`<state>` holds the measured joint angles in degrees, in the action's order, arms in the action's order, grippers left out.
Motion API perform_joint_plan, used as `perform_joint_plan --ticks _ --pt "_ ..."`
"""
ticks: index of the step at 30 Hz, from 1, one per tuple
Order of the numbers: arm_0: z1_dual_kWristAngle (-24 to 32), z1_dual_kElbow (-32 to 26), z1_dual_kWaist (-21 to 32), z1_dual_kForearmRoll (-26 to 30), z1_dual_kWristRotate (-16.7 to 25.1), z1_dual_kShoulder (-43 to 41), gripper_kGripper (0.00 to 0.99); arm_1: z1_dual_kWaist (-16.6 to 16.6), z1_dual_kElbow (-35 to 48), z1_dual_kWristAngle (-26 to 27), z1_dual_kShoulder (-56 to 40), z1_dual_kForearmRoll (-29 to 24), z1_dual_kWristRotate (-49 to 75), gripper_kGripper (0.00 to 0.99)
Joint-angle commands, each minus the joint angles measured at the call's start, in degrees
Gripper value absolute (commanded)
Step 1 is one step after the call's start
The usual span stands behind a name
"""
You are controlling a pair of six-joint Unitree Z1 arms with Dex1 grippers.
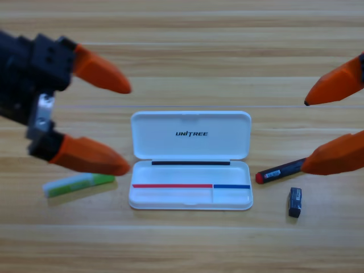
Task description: Clean up eraser and pencils
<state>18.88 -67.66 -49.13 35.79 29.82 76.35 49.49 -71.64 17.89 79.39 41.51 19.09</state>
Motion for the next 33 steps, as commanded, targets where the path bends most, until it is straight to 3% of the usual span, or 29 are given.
perform_joint_plan --ticks 1,9,16,22,25,27,33 --pt "1.16 -1.51 -5.01 0.6 -1.43 4.6 0.988 1.48 1.5 1.01 3.49 0.85 -0.28 0.983" --pt "0.19 -1.69 -5.45 0.51 1.38 4.86 0.988 1.4 2.56 1.1 3.31 0.85 -0.99 0.986" --pt "-2.09 -3.71 -5.45 4.29 3.58 7.06 0.99 1.4 3.61 -0.48 2.7 1.02 -2.92 0.986" --pt "-12.82 -13.46 -5.36 14.84 5.51 12.33 0.989 0.78 3.26 -10.42 4.46 2.96 -8.98 0.983" --pt "-23.1 -15.75 -4.75 17.91 6.66 13.47 0.989 -0.36 1.33 -18.06 7.71 3.92 -18.39 0.983" --pt "-27.49 -16.36 -2.29 19.41 6.74 15.14 0.989 -1.68 0.97 -18.15 9.55 5.59 -19.0 0.985" --pt "-28.81 -14.78 5.89 21.52 6.74 20.68 0.985 -3.35 2.47 -17.01 16.15 5.95 -27.18 0.99"
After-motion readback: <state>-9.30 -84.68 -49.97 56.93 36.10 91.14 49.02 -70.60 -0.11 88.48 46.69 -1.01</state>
